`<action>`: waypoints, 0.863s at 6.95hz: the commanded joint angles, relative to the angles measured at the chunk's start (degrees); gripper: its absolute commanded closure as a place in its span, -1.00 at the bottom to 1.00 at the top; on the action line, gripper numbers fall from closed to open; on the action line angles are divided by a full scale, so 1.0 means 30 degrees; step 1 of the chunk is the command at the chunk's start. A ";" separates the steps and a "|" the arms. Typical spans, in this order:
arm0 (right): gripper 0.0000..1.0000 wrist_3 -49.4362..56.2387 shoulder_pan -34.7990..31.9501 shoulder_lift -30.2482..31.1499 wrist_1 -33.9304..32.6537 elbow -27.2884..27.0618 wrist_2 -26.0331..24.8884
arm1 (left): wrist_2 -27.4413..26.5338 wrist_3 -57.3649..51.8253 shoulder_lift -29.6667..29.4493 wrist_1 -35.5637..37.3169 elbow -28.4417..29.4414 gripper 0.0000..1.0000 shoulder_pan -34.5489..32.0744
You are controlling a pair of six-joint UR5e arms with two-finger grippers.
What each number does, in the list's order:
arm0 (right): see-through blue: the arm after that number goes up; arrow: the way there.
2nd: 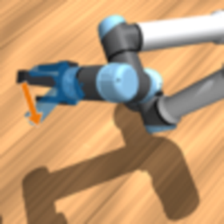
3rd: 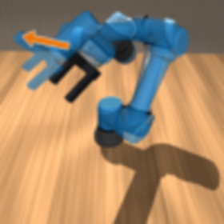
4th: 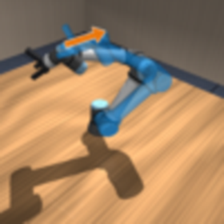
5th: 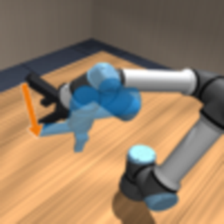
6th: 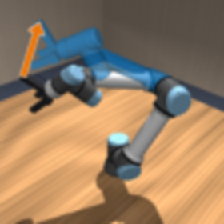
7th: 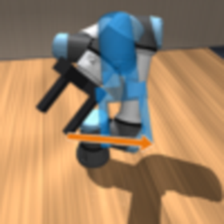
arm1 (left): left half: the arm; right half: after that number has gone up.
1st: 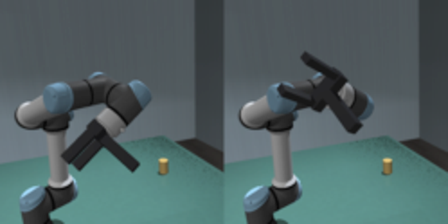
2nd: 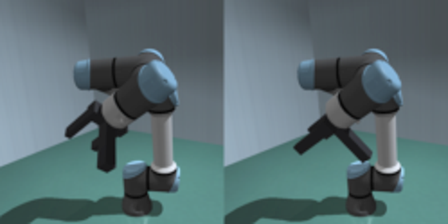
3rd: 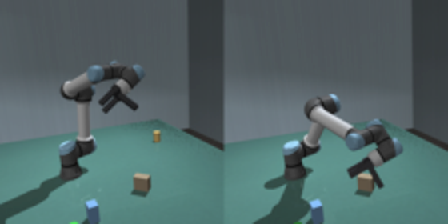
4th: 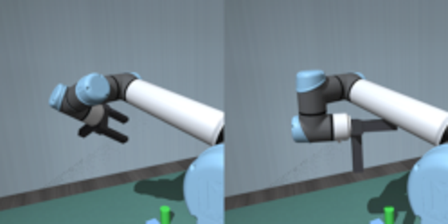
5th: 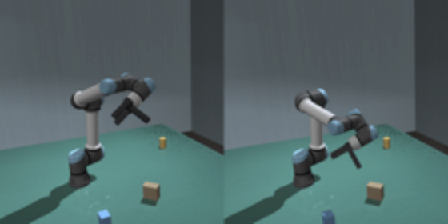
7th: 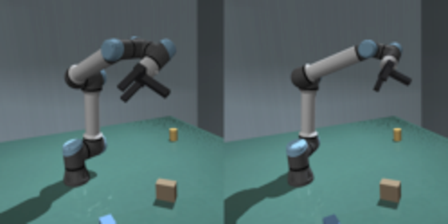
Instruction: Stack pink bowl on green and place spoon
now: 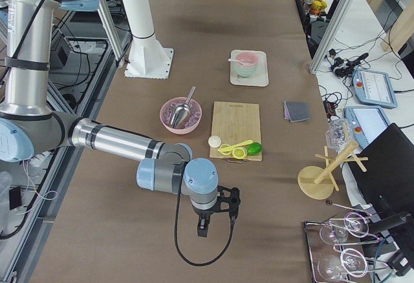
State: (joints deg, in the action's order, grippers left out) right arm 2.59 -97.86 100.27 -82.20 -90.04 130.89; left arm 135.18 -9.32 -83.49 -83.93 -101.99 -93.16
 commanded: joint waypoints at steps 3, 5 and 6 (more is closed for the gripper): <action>-1.00 -0.0044 -0.0018 0.0005 0.0006 0.0043 0.0726 | -0.0030 -0.0029 -0.0031 -0.0001 0.0011 -0.98 -0.0002; -1.00 -0.0073 0.0011 0.0034 0.0006 0.0043 0.0725 | -0.0030 -0.0029 -0.0060 -0.0001 0.0011 -0.98 -0.0002; -1.00 -0.0045 0.0011 0.0237 0.0006 0.0072 0.0812 | -0.0030 0.0000 -0.0089 -0.0001 0.0011 -0.98 -0.0002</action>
State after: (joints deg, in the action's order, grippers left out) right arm 2.42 -97.84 100.52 -82.18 -89.88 133.13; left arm 135.11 -9.38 -83.67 -83.94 -101.96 -93.16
